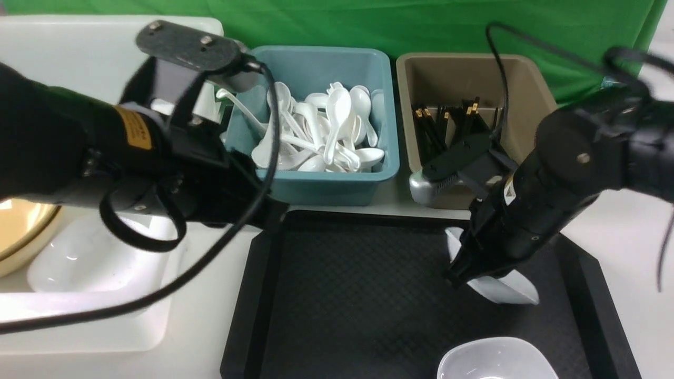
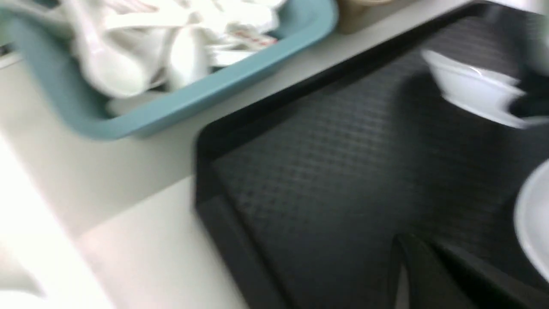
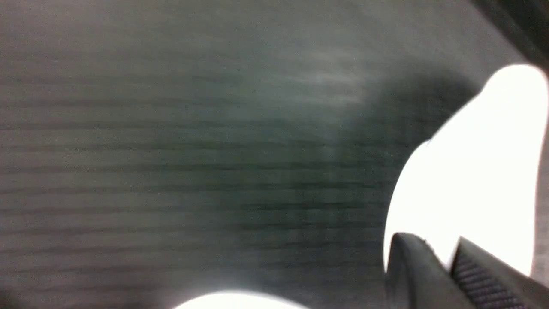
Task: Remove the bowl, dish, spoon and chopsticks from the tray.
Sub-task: Use the right arm to put the plate into the large storage box on the left
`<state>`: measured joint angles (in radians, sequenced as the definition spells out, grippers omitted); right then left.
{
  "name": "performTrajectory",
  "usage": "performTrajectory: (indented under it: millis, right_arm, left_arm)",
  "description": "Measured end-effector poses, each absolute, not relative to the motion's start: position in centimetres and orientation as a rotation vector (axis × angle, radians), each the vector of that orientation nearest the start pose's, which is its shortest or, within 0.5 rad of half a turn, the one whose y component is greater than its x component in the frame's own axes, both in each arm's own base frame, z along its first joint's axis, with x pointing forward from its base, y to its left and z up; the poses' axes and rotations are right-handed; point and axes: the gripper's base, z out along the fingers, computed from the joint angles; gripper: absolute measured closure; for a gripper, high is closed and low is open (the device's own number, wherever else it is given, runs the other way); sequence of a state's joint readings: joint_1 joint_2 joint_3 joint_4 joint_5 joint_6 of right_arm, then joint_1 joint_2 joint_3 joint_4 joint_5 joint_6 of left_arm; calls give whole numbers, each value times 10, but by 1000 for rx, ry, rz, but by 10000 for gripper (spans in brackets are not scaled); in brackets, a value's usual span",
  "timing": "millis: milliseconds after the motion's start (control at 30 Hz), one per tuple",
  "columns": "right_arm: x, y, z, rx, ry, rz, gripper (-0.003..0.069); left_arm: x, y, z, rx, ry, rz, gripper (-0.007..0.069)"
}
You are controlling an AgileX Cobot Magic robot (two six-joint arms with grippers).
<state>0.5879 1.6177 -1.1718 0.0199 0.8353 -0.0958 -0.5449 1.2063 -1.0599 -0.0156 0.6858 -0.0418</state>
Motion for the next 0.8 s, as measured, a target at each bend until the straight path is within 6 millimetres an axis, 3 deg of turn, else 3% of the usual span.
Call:
performTrajectory:
  millis: [167, 333, 367, 400, 500, 533, 567, 600, 633, 667, 700, 767, 800]
  right_arm:
    - [255, 190, 302, -912, 2518, 260, 628]
    - [252, 217, 362, -978, 2314, 465, 629]
    - [252, 220, 367, -989, 2293, 485, 629]
    - [250, 235, 384, -1036, 2209, 549, 629]
    - [249, 269, 411, -1124, 2063, 640, 629]
    - [249, 289, 419, -1163, 2006, 676, 629]
    - [248, 294, 419, -1174, 1998, 684, 629]
    - [249, 318, 424, -1210, 1943, 715, 629]
    - [251, 323, 424, -1215, 1932, 719, 629]
    - [252, 345, 424, -1244, 1889, 739, 629]
    - [251, 349, 423, -1251, 1882, 744, 629]
    - [255, 389, 414, -1284, 1819, 778, 629]
    - [255, 391, 413, -1286, 1815, 780, 629]
  left_arm:
    - [226, -100, 349, 409, 2362, -218, 637]
    - [229, -46, 359, 130, 2389, -119, 637]
    - [229, -43, 361, 117, 2384, -117, 637]
    - [226, -25, 366, 28, 2366, -88, 637]
    - [217, 4, 375, -129, 2321, -56, 637]
    - [210, 16, 380, -206, 2294, -46, 637]
    - [209, 18, 381, -215, 2293, -44, 637]
    - [200, 30, 385, -300, 2269, -26, 637]
    - [198, 31, 385, -308, 2270, -22, 637]
    - [192, 39, 388, -361, 2261, -4, 637]
    - [189, 41, 389, -373, 2257, 3, 637]
    - [179, 50, 391, -435, 2246, 32, 637]
    - [179, 51, 391, -438, 2247, 35, 637]
